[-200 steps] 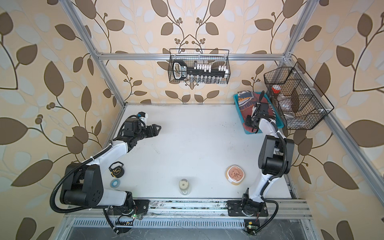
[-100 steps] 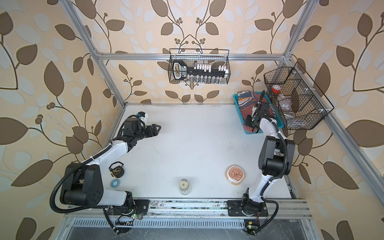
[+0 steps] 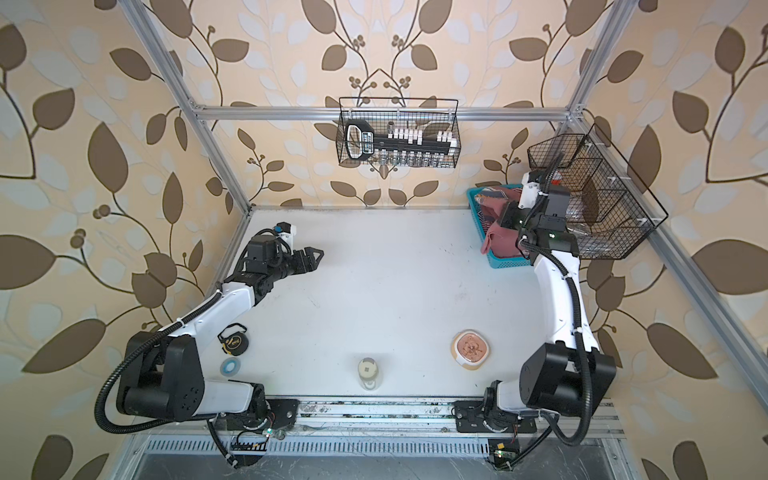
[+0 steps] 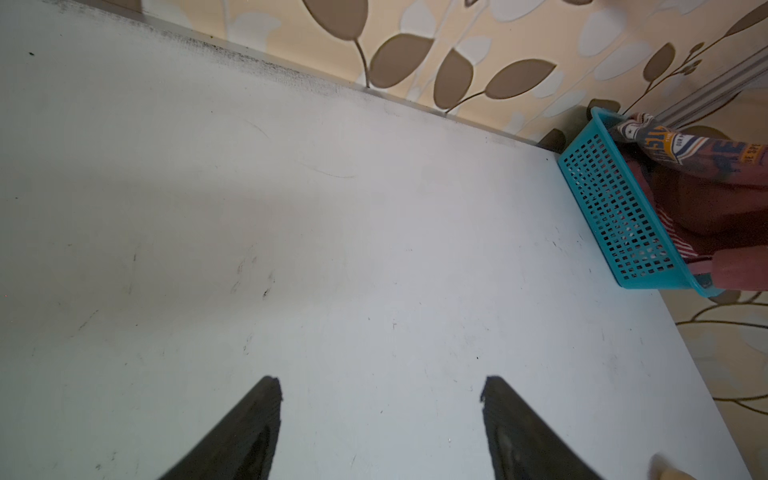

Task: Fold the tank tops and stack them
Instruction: 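Lift the tank top out with the right gripper and drop it on the table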

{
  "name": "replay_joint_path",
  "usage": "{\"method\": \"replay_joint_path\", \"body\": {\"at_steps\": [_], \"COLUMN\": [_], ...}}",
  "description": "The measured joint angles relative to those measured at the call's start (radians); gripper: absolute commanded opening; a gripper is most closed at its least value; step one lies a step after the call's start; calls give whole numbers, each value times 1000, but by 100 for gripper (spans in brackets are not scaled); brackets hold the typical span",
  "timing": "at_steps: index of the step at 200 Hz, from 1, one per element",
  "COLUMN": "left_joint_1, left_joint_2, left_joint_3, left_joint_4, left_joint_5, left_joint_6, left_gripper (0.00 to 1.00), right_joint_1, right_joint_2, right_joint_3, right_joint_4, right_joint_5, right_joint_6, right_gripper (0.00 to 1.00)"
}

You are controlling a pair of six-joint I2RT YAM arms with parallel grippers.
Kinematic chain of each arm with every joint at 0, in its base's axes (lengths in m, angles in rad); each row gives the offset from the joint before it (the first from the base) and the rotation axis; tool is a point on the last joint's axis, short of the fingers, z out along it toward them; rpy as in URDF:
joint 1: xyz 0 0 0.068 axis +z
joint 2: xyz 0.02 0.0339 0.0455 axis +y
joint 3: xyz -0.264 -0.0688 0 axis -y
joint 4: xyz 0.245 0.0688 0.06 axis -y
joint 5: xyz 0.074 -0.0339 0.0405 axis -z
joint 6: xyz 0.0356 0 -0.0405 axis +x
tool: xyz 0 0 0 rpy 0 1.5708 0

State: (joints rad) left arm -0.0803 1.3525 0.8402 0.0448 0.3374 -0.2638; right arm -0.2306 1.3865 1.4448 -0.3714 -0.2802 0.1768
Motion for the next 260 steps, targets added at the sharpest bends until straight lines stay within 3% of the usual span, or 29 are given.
{"method": "replay_joint_path", "body": {"at_steps": [77,112,161,222,260], "left_joint_1": [-6,-6,-6,-6,-6], "left_joint_2": [-71,-109,-144,-172,-160], "left_joint_3": [0,0,0,0,2], "left_joint_4": [4,12,28,28,24], "left_joint_5": [4,11,22,18,10], "left_joint_6": [-26,-52,-87,-105,-108], "left_gripper": [78,78,79,81,80], "right_joint_1": [122,206,294,380,378], "right_joint_2": [-62,33,277,412,256], "right_joint_3": [335,472,636,615,240], "right_joint_4": [225,351,485,630,695], "right_joint_5": [-207,-323,-445,-565,-600], "right_joint_6": [135,230,394,602,612], "right_gripper": [0,0,0,0,0]}}
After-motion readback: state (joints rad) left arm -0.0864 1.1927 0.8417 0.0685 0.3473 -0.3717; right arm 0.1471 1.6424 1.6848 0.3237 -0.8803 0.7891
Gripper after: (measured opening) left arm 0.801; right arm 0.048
